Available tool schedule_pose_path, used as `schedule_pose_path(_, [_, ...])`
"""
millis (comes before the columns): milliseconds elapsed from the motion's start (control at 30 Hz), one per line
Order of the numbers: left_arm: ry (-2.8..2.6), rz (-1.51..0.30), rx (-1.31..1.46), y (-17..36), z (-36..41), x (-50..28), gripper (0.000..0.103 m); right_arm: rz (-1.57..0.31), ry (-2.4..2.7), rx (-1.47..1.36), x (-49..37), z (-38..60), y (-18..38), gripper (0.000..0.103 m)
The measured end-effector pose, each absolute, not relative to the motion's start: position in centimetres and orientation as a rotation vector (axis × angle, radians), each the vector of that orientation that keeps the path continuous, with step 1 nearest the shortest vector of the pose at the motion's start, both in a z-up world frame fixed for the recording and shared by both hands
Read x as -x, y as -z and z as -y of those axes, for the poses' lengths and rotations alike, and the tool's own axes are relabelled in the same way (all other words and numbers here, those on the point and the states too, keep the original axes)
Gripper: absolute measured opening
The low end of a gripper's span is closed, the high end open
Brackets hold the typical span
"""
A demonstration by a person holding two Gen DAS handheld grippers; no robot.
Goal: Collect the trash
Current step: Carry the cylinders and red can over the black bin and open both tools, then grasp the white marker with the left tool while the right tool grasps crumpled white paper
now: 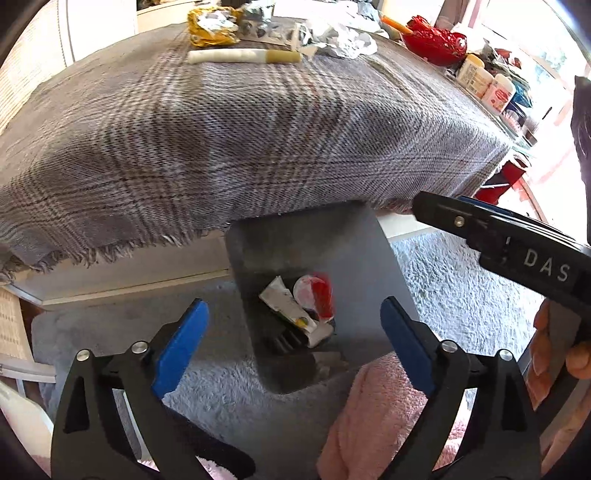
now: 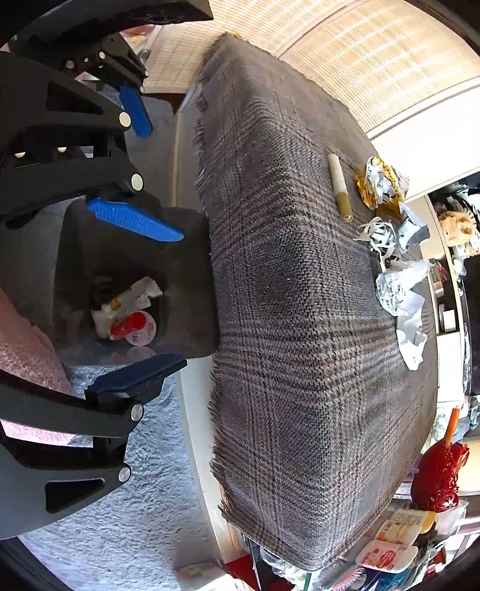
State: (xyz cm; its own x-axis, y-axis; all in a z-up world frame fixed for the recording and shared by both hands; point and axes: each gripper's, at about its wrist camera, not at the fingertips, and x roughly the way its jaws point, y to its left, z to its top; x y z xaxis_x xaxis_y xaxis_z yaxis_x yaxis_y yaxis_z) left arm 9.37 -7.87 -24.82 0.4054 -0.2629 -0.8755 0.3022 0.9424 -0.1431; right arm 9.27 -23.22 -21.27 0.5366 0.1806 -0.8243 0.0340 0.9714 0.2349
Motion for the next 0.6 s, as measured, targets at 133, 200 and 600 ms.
schedule_pose_path(133, [0.34, -1.082, -0.033, 24.3, 7.0, -9.1, 0.094, -0.986, -0.081, -0.22, -8.8, 23.3, 20.6, 0.092])
schedule_pose_path(200, [0.335, -1.077, -0.025, 24.0, 6.6, -9.0, 0.095, -0.986, -0.087, -0.212, -8.6, 23.2, 20.3, 0.093])
schedule_pose_path(600, [0.293, -1.046, 0.01, 22.5, 4.2, -9.1, 0.095, -0.963, -0.059, -0.236, -8.0, 24.3, 18.8, 0.1])
